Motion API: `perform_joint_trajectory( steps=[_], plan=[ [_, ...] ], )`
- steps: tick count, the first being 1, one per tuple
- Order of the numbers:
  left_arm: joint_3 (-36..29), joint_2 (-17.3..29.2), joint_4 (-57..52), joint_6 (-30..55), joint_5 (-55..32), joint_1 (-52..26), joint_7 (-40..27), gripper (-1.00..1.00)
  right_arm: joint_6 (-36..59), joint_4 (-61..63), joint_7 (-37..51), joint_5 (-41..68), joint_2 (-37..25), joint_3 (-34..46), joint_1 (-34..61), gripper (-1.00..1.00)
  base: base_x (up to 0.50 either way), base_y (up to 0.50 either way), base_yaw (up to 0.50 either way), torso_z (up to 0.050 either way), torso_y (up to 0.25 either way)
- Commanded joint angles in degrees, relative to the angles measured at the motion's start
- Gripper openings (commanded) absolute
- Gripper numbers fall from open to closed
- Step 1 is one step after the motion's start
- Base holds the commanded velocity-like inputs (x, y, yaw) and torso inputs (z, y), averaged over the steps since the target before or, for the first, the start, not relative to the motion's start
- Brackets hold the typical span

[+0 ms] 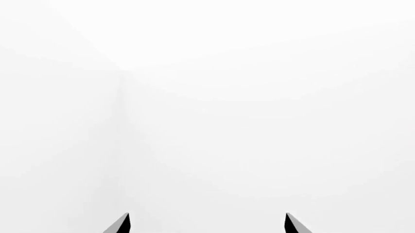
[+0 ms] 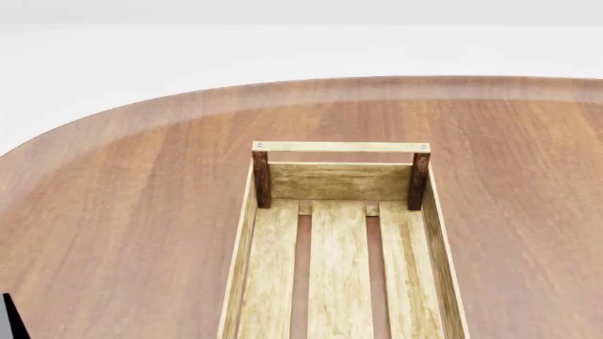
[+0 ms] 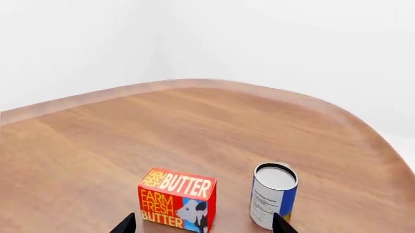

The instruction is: Pick up the cream cheese and put it in the tray.

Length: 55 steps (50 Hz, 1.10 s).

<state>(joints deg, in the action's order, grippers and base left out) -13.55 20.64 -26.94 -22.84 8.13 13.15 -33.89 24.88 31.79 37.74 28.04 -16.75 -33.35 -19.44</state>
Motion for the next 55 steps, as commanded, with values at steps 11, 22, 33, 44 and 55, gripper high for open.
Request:
perform_joint_trajectory(
  steps=[11,22,33,44,55],
  plan=[
    [0.08,0.23,0.03,-0.05,0.11,0.02,-0.48,1.0,-5.55,-5.74,-3.01,-0.41,2.4,-1.74,-3.1,1.0,0.0,0.0,0.0,0.0,0.0],
    [0.09,0.4,-0.12,-0.07,0.06,0.07,-0.65,1.0,-6.57,-7.43,-3.38,-0.6,2.85,-1.6,-3.15,1.0,0.0,0.0,0.0,0.0,0.0],
    [-0.06,0.46,0.02,-0.12,0.19,0.01,-0.8,1.0,-7.15,-8.7,-3.58,-0.41,3.11,-2.04,-3.56,1.0,0.0,0.0,0.0,0.0,0.0],
    [-0.22,0.52,0.09,-0.12,0.27,-0.06,-0.94,1.0,-7.78,-11.9,-3.76,-1.15,3.29,-1.56,-3.23,1.0,0.0,0.0,0.0,0.0,0.0],
    [-0.39,0.59,-0.03,0.16,0.3,-0.08,-1.0,1.0,-7.97,-13.38,-3.67,-1.39,3.25,-1.41,-2.99,1.0,0.0,0.0,0.0,0.0,0.0]
  ],
)
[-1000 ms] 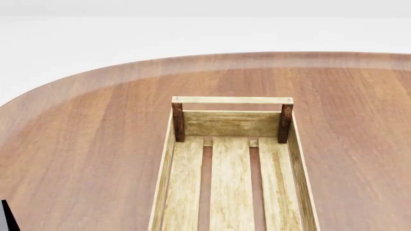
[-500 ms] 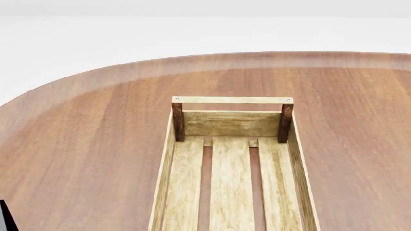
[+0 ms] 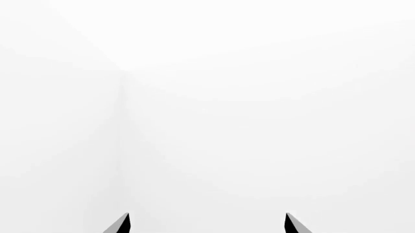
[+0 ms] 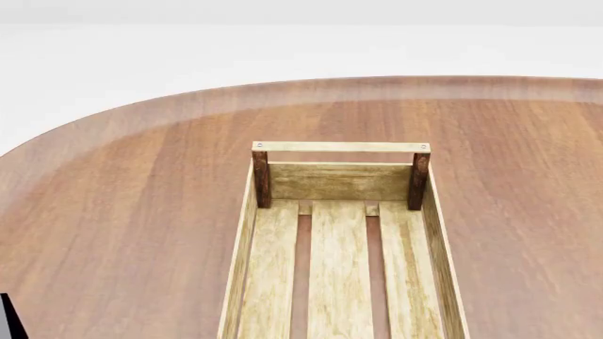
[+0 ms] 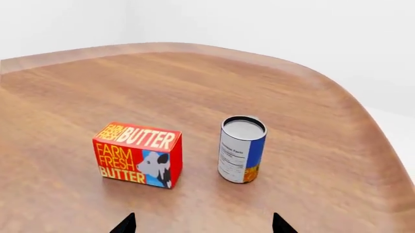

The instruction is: Pick up the cream cheese and put it in the tray.

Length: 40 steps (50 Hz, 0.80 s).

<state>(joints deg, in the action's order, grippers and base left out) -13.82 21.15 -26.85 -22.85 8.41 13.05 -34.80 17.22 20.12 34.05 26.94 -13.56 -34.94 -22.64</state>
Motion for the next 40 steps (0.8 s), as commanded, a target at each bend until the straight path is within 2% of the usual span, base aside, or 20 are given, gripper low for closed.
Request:
perform_joint_trajectory(
  steps=[1,40],
  plan=[
    [-0.12,0.1,-0.18,0.23,0.01,0.04,-0.1,1.0,-0.26,-1.75,0.02,-0.28,0.03,0.2,0.21,1.0,0.0,0.0,0.0,0.0,0.0],
    [-1.16,0.48,0.48,2.46,0.42,-0.76,0.36,1.0,0.03,-6.35,-3.01,5.06,0.25,-0.63,1.22,1.0,0.0,0.0,0.0,0.0,0.0]
  ],
)
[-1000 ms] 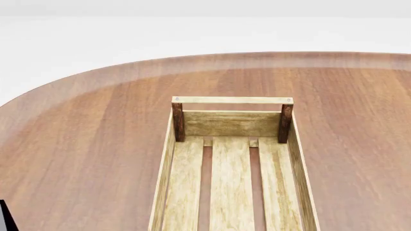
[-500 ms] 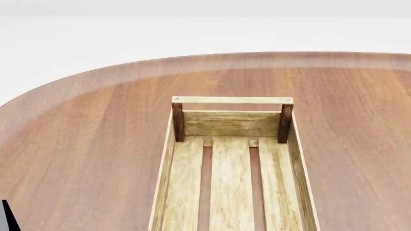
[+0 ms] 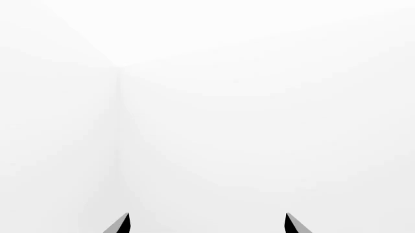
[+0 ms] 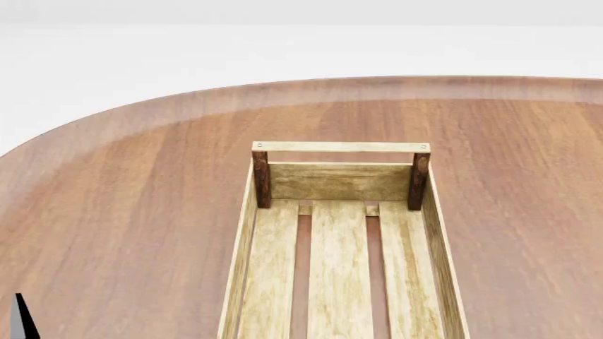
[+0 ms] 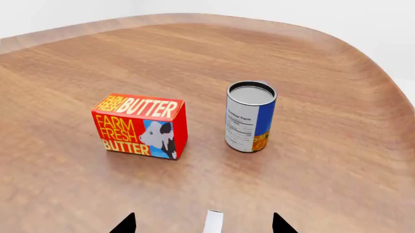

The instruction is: Pick up the cream cheese and put it in the tray.

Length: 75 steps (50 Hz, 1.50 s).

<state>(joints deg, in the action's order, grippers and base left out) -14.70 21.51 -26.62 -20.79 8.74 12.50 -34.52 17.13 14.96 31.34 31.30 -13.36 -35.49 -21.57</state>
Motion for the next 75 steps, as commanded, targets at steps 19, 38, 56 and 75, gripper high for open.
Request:
perform_joint_trajectory(
  steps=[19,38,56,75],
  plan=[
    [-0.52,0.33,0.31,0.87,-0.1,-0.36,0.04,1.0,0.03,-4.74,-1.21,0.59,0.01,1.47,1.41,1.0,0.0,0.0,0.0,0.0,0.0],
    [-0.92,0.31,0.49,1.41,0.12,-0.57,-0.13,1.0,0.18,-8.85,-2.59,2.02,0.01,2.03,3.02,1.0,0.0,0.0,0.0,0.0,0.0],
    [-0.96,0.57,0.22,1.74,0.02,-0.53,-0.32,1.0,-1.15,-11.86,-3.77,1.76,-0.04,2.5,3.57,1.0,0.0,0.0,0.0,0.0,0.0],
    [-1.14,0.75,0.27,1.82,-0.08,-0.68,-0.52,1.0,-2.84,-16.14,-4.85,1.31,-0.04,2.91,4.73,1.0,0.0,0.0,0.0,0.0,0.0]
  ],
)
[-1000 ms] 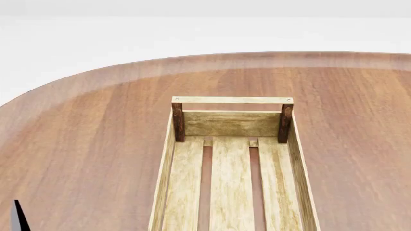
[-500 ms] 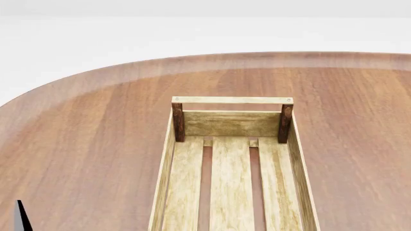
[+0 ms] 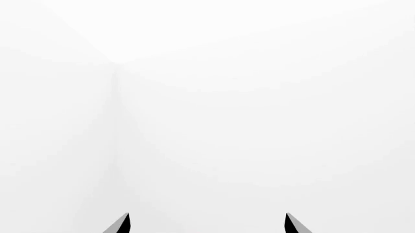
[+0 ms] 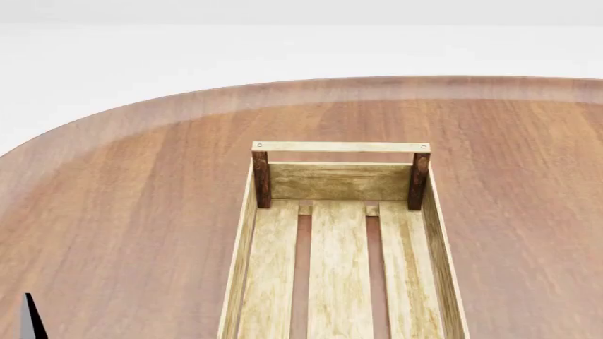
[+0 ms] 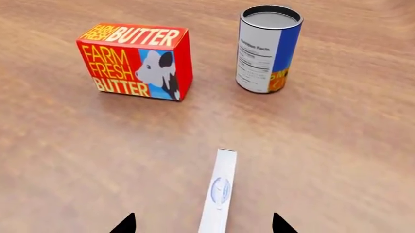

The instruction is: Pick up the cream cheese and put it in the tray.

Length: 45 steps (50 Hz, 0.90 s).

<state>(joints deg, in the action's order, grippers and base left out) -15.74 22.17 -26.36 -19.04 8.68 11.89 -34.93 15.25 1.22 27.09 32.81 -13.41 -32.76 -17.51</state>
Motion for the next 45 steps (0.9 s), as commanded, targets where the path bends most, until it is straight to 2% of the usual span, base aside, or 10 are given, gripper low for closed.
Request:
perform_joint_trajectory(
  steps=[1,45],
  plan=[
    [-0.1,0.1,0.01,0.07,-0.03,-0.09,-0.14,1.0,-1.06,-2.58,-0.71,-0.15,0.01,0.15,0.72,1.0,0.0,0.0,0.0,0.0,0.0],
    [-0.48,0.45,0.0,0.43,-0.05,-0.19,-0.73,1.0,-3.77,-11.48,-2.62,-1.05,-0.35,1.17,3.33,1.0,0.0,0.0,0.0,0.0,0.0]
  ],
)
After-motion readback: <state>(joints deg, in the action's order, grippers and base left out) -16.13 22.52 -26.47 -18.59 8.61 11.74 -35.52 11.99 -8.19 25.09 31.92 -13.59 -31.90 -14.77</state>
